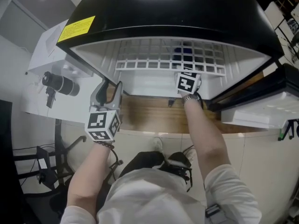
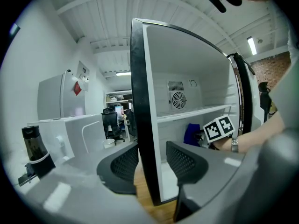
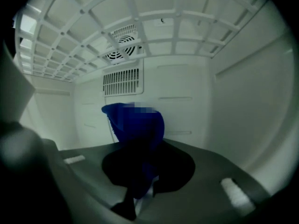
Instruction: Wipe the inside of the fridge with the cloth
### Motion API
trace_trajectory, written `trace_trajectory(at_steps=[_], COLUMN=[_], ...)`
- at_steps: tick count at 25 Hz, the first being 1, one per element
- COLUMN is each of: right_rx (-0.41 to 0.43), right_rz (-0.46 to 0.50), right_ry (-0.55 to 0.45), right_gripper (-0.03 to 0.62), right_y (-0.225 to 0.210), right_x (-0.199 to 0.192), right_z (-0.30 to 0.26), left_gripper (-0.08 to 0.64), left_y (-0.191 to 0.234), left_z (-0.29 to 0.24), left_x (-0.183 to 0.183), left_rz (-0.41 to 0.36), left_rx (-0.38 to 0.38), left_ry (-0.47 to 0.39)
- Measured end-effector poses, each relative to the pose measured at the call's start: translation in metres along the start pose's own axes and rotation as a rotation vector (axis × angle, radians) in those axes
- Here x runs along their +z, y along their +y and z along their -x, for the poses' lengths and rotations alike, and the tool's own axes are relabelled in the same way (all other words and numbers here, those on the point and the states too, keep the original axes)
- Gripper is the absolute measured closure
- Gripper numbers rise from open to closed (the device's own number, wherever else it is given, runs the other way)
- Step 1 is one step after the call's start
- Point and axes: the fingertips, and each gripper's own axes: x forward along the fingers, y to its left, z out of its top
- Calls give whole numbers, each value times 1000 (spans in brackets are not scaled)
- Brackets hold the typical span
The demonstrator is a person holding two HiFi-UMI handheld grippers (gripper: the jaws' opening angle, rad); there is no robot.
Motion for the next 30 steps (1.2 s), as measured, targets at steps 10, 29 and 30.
trace_trajectory(at_steps=[10, 29, 30], right_rx=[-102, 46, 77], right_rz=[-20, -77, -68], right_ry=[28, -47, -49], right_gripper=[540, 540, 540], right_y=[-45, 34, 50], right_x=[-5, 29, 30], right_z=[11, 48, 49], left_gripper=[380, 380, 380], left_y=[0, -2, -2], left_z=[0, 1, 1], left_x=[-1, 0, 0], left_rz=[0, 10, 12], left_rx=[13, -34, -37], left_ry=[27, 56, 55])
